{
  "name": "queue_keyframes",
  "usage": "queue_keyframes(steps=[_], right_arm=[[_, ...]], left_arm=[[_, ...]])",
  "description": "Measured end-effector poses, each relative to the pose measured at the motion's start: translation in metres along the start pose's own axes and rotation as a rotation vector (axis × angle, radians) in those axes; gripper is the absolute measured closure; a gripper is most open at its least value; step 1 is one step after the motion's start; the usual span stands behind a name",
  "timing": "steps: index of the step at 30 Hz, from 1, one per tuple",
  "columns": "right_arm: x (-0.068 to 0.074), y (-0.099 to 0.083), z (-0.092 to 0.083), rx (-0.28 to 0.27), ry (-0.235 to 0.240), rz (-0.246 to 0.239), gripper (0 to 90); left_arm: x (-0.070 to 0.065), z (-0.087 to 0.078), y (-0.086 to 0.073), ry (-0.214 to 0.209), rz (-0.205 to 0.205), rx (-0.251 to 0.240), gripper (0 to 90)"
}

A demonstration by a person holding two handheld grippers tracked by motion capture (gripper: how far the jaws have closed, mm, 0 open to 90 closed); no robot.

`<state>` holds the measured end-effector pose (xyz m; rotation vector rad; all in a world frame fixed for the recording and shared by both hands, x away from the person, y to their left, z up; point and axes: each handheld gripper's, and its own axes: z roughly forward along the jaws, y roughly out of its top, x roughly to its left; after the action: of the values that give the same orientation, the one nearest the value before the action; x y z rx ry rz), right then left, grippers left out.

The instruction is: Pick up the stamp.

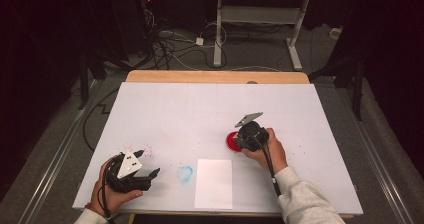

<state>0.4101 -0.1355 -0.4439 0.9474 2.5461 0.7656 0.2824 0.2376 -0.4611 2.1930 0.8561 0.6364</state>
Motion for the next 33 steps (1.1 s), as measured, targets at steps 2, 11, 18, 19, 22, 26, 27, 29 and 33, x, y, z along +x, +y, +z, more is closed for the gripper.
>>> queue_keyframes(steps=[2,11,18,19,22,26,27,29,33], right_arm=[[0.002,0.000,0.000,0.003,-0.009,-0.014,76.5],[0.008,-0.001,0.000,0.003,-0.052,-0.037,76.5],[0.003,-0.003,0.000,-0.011,-0.016,-0.011,76.5],[0.002,-0.003,0.000,-0.015,-0.016,-0.021,76.5],[0.001,-0.003,-0.001,-0.018,-0.009,-0.017,76.4],[0.000,-0.003,-0.011,-0.068,0.010,-0.018,76.4],[0.000,-0.003,-0.011,-0.068,0.010,-0.018,76.4],[0.001,-0.002,-0.015,-0.070,0.002,-0.026,76.4],[-0.003,-0.004,-0.023,-0.093,0.000,-0.015,76.4]], left_arm=[[0.000,0.000,0.000,0.001,0.000,0.000,21.4],[0.000,-0.001,-0.001,0.001,-0.006,-0.007,21.4],[0.002,0.000,-0.002,-0.004,-0.013,-0.009,21.4],[0.002,0.000,-0.002,-0.003,-0.010,-0.005,21.4],[0.003,0.000,-0.003,-0.010,-0.013,-0.008,21.4],[0.003,0.000,-0.001,-0.007,-0.011,-0.015,21.4],[0.003,0.000,-0.001,-0.008,-0.011,-0.014,21.4],[0.003,0.002,0.000,-0.011,-0.008,-0.011,21.4],[0.002,0.003,0.000,-0.018,-0.002,-0.007,21.4]])
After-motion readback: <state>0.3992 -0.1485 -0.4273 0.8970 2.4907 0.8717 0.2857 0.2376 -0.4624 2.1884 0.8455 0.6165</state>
